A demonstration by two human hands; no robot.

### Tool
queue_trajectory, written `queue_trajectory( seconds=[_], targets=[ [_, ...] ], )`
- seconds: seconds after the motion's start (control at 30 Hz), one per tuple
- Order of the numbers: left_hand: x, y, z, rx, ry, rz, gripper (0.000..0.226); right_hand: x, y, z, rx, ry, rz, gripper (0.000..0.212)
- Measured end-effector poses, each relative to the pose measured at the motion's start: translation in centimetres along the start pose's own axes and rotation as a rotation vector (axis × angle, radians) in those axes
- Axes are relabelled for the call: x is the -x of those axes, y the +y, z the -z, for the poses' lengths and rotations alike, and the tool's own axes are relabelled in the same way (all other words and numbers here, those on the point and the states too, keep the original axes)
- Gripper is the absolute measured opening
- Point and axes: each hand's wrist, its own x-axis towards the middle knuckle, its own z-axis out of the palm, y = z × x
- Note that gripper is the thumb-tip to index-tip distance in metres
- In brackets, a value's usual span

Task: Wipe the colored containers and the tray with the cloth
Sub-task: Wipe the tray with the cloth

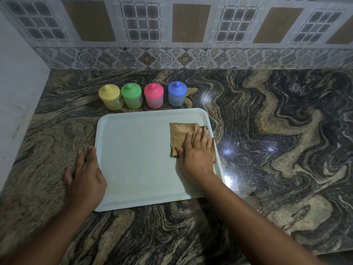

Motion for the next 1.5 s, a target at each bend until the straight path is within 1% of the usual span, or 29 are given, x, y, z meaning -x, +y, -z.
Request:
queue_trajectory(
  seconds=[0.17,0.23,0.27,0.33,0.4,0.43,0.47,0.5,0.53,0.63,0.7,0.77,0.8,0.83,0.9,0.97,1.0,1.03,1.1,1.17,1.23,1.3,1.37,1.43,1.5],
  targets=[
    [0.0,-0.2,0.1,0.004,-0.005,-0.018,0.06,-5.1,-1.1,0.7,-0.017,-0.054,-0.07,0.063],
    [0.0,-0.2,0.1,0.014,-0.001,-0.023,0.06,-6.8,-3.5,1.1,-0.013,-0.111,-0.032,0.063],
    [0.0,-0.2,0.1,0.02,0.001,-0.022,0.06,-6.7,-5.0,1.1,0.022,-0.145,0.026,0.064],
    [0.0,-0.3,0.1,0.031,0.005,-0.015,0.06,-4.0,-8.2,0.7,0.056,-0.187,0.236,0.064],
    [-0.1,-0.2,0.1,0.034,0.003,-0.007,0.06,1.2,-10.0,-0.2,0.0,-0.217,0.494,0.062],
    [0.0,-0.2,0.1,0.035,0.002,-0.006,0.06,3.8,-9.9,-0.4,-0.042,-0.228,0.585,0.06],
    [-0.1,-0.3,0.1,0.039,0.002,-0.006,0.059,5.8,-8.9,-0.5,-0.081,-0.223,0.625,0.058],
    [0.0,-0.3,0.2,0.044,0.006,-0.005,0.058,6.8,-7.2,-0.5,-0.104,-0.211,0.612,0.057],
    [0.0,-0.2,0.2,0.046,0.01,-0.003,0.058,7.1,-5.1,-0.4,-0.109,-0.192,0.549,0.058],
    [0.1,-0.2,0.2,0.033,0.005,-0.005,0.059,4.8,0.7,0.8,-0.028,-0.129,0.191,0.066],
    [0.0,-0.3,0.2,0.011,0.003,-0.01,0.06,1.1,1.1,1.4,0.011,-0.105,-0.02,0.066],
    [-0.1,-0.3,0.2,0.002,-0.001,-0.018,0.06,-2.9,-1.3,1.4,0.003,-0.103,-0.134,0.065],
    [-0.1,-0.3,0.2,0.008,0.0,-0.017,0.06,-4.2,-3.1,1.4,-0.001,-0.123,-0.13,0.065],
    [-0.1,-0.2,0.1,0.016,0.006,-0.013,0.06,-4.8,-4.9,1.2,0.006,-0.144,-0.072,0.066],
    [-0.1,-0.2,0.1,0.032,0.018,-0.004,0.058,-3.1,-7.7,0.4,0.035,-0.21,0.158,0.068],
    [0.0,-0.1,0.0,0.051,0.022,0.003,0.056,1.4,-8.4,0.1,0.029,-0.266,0.413,0.069],
    [0.0,-0.1,0.0,0.054,0.023,0.006,0.055,3.6,-7.7,0.1,0.006,-0.274,0.494,0.066],
    [0.0,-0.2,0.0,0.05,0.021,0.007,0.055,5.2,-6.3,0.0,-0.035,-0.272,0.526,0.063],
    [-0.1,-0.5,0.4,0.043,0.003,-0.006,0.056,6.8,-2.7,0.3,-0.078,-0.263,0.473,0.062],
    [-0.2,-0.8,1.1,0.043,-0.018,-0.024,0.055,5.6,0.0,0.8,-0.06,-0.251,0.32,0.065],
    [-0.1,-0.9,1.5,0.056,-0.02,-0.035,0.053,3.0,-0.4,1.3,-0.055,-0.237,0.178,0.063],
    [-0.1,-0.9,1.3,0.089,-0.008,-0.029,0.051,0.4,-3.3,0.9,-0.035,-0.21,0.106,0.058],
    [-0.1,-1.0,0.9,0.133,0.004,-0.009,0.049,-0.9,-7.2,0.2,-0.045,-0.201,0.131,0.057],
    [-0.1,-1.3,0.7,0.142,0.02,-0.02,0.048,0.0,-11.1,-0.8,-0.072,-0.208,0.228,0.058],
    [-0.2,-1.3,0.8,0.139,0.037,-0.03,0.051,2.9,-14.4,-1.8,-0.072,-0.234,0.357,0.063]
  ],
)
